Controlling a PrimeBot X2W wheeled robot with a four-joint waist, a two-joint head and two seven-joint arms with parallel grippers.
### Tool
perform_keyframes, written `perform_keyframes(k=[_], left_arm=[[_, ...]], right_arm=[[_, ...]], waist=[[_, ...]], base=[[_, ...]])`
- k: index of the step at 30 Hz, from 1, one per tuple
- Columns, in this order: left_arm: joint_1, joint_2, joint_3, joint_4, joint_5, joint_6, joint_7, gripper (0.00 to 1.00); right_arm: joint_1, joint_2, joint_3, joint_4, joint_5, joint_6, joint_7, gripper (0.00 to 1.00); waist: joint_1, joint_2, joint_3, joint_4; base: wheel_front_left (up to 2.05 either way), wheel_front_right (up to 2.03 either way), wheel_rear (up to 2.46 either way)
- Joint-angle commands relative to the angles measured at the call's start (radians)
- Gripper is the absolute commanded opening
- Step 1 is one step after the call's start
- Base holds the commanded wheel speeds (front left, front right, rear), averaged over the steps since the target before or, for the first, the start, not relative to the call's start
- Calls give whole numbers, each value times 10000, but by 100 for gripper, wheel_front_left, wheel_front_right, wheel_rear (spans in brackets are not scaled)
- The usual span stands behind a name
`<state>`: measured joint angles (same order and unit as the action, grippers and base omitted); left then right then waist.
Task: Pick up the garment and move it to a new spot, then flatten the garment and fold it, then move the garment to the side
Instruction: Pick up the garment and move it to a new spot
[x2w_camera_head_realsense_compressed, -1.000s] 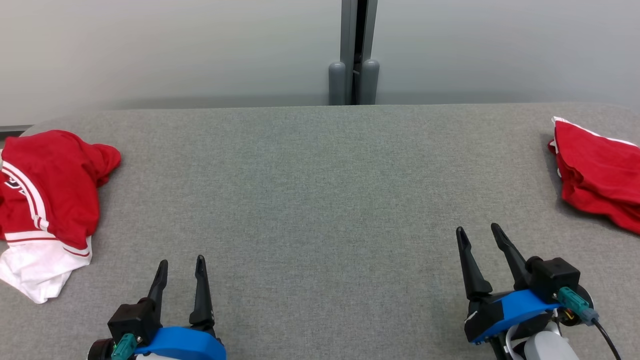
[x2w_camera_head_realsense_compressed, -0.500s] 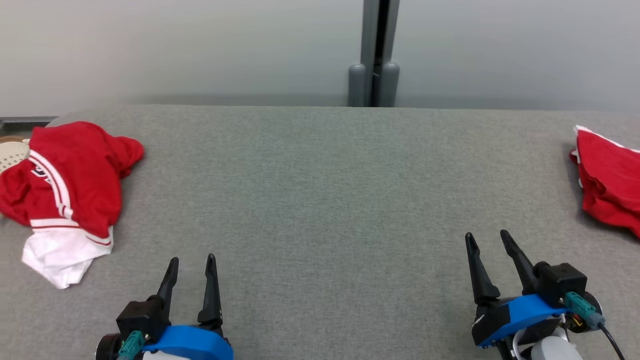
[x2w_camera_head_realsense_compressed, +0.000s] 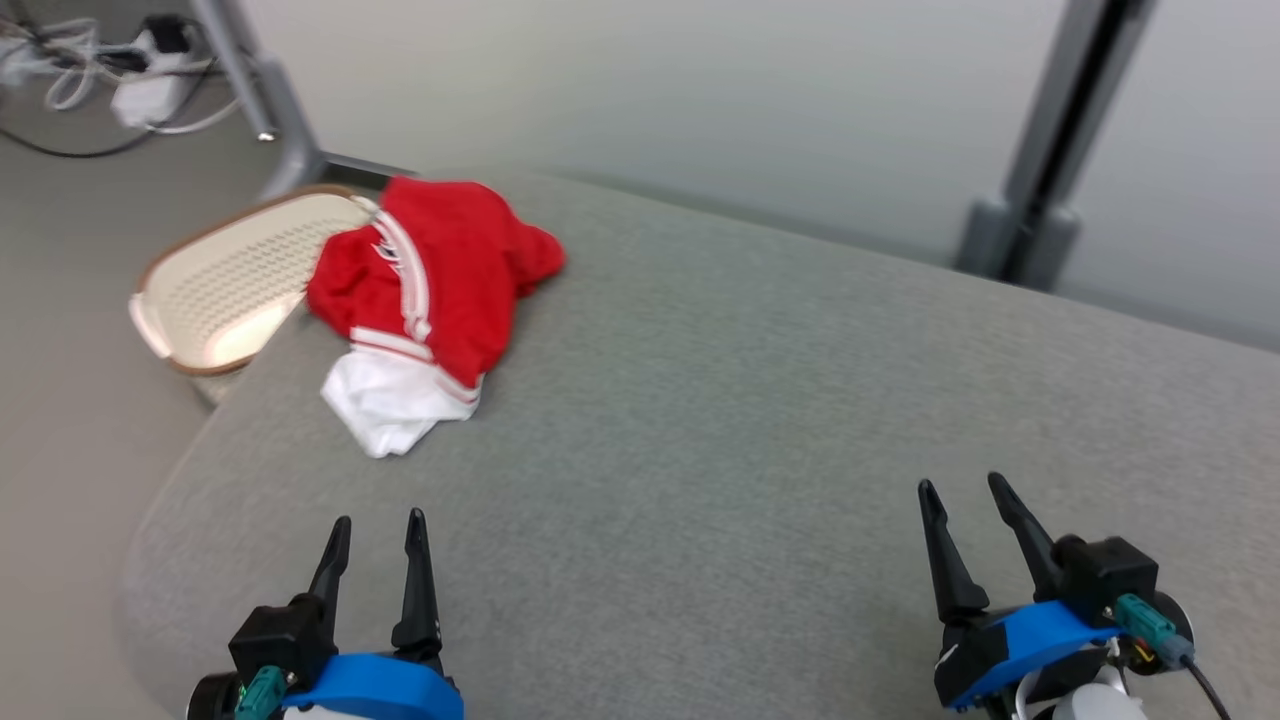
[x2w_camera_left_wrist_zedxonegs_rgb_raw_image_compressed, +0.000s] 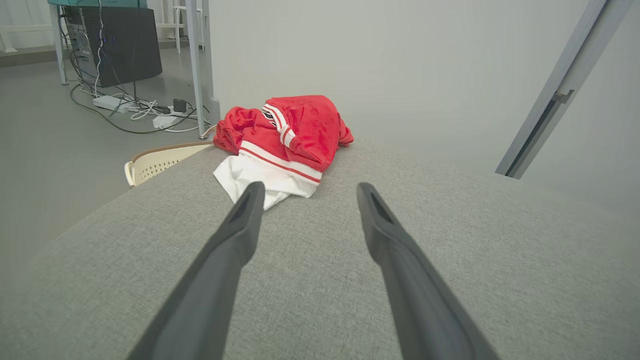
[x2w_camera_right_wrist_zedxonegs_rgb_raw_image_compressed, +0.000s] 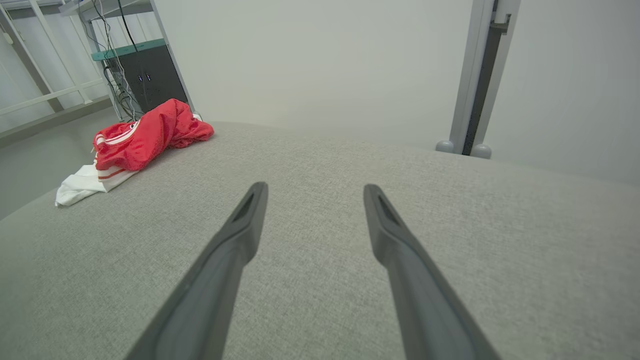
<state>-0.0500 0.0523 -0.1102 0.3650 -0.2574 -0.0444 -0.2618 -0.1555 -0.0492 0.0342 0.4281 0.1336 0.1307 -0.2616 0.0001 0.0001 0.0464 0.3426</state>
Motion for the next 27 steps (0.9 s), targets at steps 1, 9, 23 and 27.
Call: perform_keyframes(k=[1,9,23,27], left_arm=[[29,-22,10,-57,-21,-6,-46,100],[258,-25,-51,-162,-109,35,-46,100],[-1635,1173,942,-570,-211,-43,36,100],[-3374,1990,1314,-691,-231,12,592,100]], right_arm=[[148,-26,45,7,17,1,-47,100],[122,-27,285,193,51,1,-47,100],[-607,-27,238,-237,-679,1,375,100],[-823,-29,51,-570,-1012,-1,589,100]], waist=[[-1,-1,326,460],[-1,-1,187,1249],[-1,-1,669,673],[-1,-1,1098,335]], base=[[0,0,0],[0,0,0],[0,0,0],[0,0,0]])
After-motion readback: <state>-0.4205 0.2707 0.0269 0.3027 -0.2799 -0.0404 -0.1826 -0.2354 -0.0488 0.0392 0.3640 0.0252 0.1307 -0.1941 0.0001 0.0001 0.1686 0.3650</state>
